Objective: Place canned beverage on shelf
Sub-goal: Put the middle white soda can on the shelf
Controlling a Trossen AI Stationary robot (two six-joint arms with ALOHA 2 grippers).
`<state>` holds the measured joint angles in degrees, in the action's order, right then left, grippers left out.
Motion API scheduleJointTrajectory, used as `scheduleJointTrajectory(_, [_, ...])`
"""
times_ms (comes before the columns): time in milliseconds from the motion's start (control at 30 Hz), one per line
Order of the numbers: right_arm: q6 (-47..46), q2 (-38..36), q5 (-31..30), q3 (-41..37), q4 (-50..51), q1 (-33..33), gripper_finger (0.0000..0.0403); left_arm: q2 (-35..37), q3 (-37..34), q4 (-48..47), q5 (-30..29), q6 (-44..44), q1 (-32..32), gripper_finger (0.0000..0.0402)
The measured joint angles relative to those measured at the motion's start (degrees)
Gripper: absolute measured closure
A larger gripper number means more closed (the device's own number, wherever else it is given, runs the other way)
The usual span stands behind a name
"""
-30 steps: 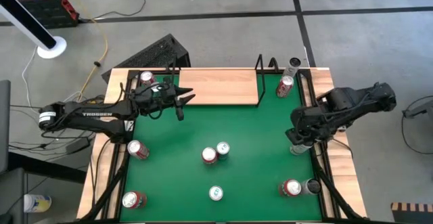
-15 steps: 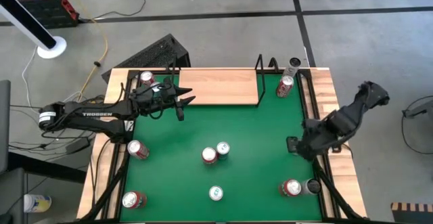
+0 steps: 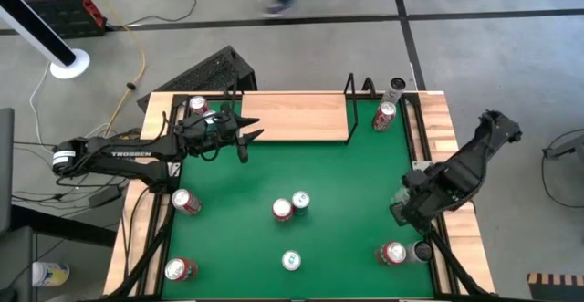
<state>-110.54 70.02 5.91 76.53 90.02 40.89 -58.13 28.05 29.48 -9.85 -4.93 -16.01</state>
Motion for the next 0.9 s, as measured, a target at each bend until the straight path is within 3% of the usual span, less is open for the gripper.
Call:
scheduleJointTrajectory(133, [13.9,-3.4,-5.7,0.0,-2.1,-3.2,0.0206,0.0,0.0,0.9,-0.6,0.0,-0.1,0.0243])
scheduleJointTrajectory(267, [42.3,-6.2,-10.2,0.0,-8.8,-9.1,0.0190,0.0,0.0,1.4,-3.8,0.3,-0.2,0.0243])
scheduleJointTrajectory(400, [71.6,-7.0,-9.9,0.0,-13.1,-16.1,0.0164,0.0,0.0,1.4,-6.4,2.4,-0.2,0.0243])
scheduleJointTrajectory(533, [94.0,-6.1,-4.5,0.1,-6.7,-21.4,0.0140,0.0,0.0,1.2,-8.3,3.2,-0.2,0.0243])
scheduleJointTrajectory(633, [106.3,-4.7,-2.6,0.0,0.3,-23.5,0.0127,0.0,0.0,1.2,-10.4,3.4,-0.2,0.0243])
scheduleJointTrajectory(767, [118.7,-3.8,-0.6,-0.3,-0.3,-23.7,0.0112,0.0,0.0,1.1,-12.4,5.8,-0.2,0.0243])
scheduleJointTrajectory(900, [121.6,-1.0,0.8,-1.4,0.0,-24.1,0.0094,0.0,0.0,1.1,-13.6,7.1,-0.2,0.0243])
